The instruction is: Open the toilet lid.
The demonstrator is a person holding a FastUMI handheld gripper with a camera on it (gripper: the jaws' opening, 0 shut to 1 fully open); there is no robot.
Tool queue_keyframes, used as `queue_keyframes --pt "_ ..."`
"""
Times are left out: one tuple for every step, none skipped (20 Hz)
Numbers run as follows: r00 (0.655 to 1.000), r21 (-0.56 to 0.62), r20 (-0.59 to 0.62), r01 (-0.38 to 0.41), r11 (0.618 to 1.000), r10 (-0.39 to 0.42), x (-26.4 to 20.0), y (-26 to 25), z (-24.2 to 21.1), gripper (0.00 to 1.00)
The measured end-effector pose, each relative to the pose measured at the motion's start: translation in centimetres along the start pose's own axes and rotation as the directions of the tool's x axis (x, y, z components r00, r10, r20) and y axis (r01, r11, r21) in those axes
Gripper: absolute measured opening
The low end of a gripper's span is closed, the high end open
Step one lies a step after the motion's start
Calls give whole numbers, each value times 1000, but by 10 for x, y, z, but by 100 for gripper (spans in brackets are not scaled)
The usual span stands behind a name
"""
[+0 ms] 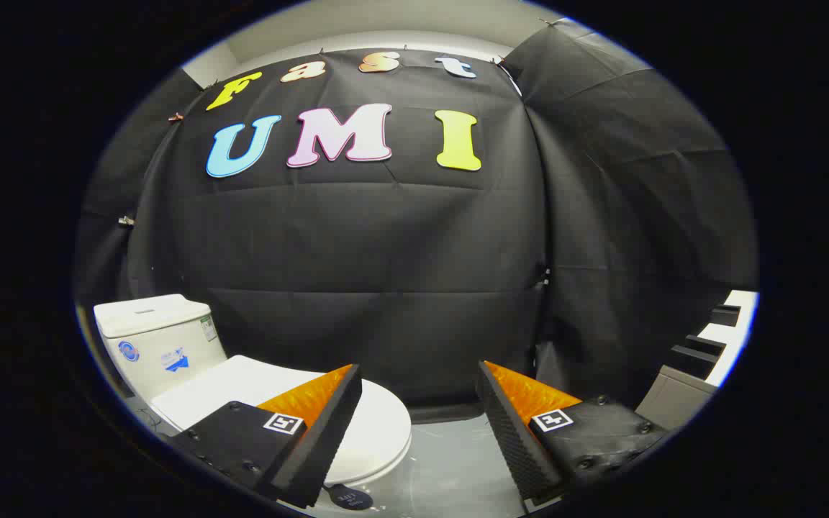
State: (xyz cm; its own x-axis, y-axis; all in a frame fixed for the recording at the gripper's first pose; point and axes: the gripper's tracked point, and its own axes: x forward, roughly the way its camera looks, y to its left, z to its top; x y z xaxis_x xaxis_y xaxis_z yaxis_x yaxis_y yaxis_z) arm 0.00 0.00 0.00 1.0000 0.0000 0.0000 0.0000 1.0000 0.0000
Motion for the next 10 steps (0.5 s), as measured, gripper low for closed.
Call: queue_keyframes --pt "1000 -6 -4 0 1000 0 1 0 -2 99" --pt "1000 -7 -6 -2 1000 2 1 0 -3 99" --pt "1000 -6 -6 -3 1000 3 0 1 -2 99" --pt "1000 -9 -4 -2 1000 2 1 1 -2 99" --pt "1000 -13 -5 -1 1000 1 1 1 -2 99" --pt "1000 -19 -13 0 1000 0 2 1 -6 99" --pt "1000 -24 -20 -1 1000 0 2 1 -8 99" --pt "1000 -24 -27 -2 1000 1 2 1 -9 99" --pt "1000 -21 -22 -3 1000 2 1 1 -7 99" --pt "1000 -24 -15 0 1000 0 1 0 -4 99"
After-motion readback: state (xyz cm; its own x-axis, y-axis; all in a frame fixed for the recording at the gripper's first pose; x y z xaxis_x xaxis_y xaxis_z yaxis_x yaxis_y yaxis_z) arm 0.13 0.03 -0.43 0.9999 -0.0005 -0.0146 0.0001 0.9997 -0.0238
